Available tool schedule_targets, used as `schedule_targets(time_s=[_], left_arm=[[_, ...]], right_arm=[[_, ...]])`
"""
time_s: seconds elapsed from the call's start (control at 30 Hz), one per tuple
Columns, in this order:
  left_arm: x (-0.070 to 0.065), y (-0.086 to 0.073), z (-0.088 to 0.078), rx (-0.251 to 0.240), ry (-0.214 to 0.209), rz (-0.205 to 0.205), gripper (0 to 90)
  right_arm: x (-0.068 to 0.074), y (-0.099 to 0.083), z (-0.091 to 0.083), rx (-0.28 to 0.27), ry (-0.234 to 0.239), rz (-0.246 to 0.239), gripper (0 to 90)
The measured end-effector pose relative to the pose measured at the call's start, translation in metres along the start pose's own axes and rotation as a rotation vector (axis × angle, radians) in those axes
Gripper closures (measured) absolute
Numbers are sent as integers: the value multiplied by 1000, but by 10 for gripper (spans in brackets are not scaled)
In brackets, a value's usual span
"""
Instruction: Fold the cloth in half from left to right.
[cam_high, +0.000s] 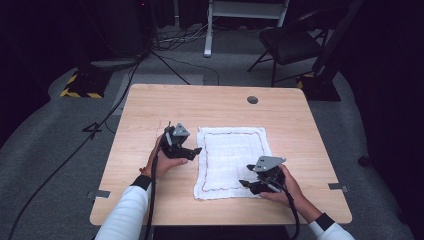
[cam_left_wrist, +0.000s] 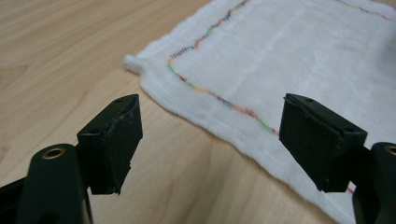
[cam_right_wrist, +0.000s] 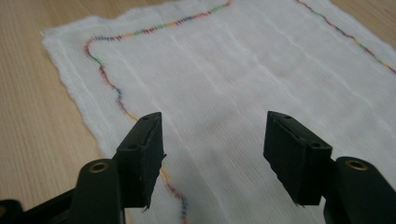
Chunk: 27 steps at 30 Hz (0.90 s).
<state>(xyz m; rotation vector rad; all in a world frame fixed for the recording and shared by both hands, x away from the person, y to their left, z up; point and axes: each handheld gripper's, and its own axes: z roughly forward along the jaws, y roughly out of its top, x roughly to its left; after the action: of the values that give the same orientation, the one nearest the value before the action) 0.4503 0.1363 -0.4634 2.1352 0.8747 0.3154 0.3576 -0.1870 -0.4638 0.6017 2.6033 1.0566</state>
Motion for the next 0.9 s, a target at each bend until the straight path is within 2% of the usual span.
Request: schedule_targets(time_s=[0.03,0.33,0.4,0.47,0.5,0.63,0.67,0.7,0.77,0.8,0.9], left_arm=[[2,2,3,0,1,-14,216],[15,20,33,41,29,-28,215],[16,24,40,55,52,-22,211],[18,27,48,75,70,-35,193],[19,28,52,79,81,-40,193],[25,30,62,88,117,-73,184],[27,29,64,94,125,-78,185],[28,28,65,101,127,-89,185],[29,26,70,120,134,-92,190],[29,25,72,131,138,-89,190],[28,21,75,114,132,-103,188]], right_arm=[[2,4,4,2,12,-7,388],[22,32,35,-26,74,-61,403],[27,38,42,-27,84,-78,407],[36,45,52,-27,106,-101,410],[36,45,52,-27,106,-101,410],[48,52,63,-28,131,-129,415],[54,55,67,-27,148,-134,415],[54,55,67,-27,148,-134,415],[65,55,73,-15,163,-161,415],[65,55,73,-15,163,-161,415],[75,55,79,-4,182,-186,415]])
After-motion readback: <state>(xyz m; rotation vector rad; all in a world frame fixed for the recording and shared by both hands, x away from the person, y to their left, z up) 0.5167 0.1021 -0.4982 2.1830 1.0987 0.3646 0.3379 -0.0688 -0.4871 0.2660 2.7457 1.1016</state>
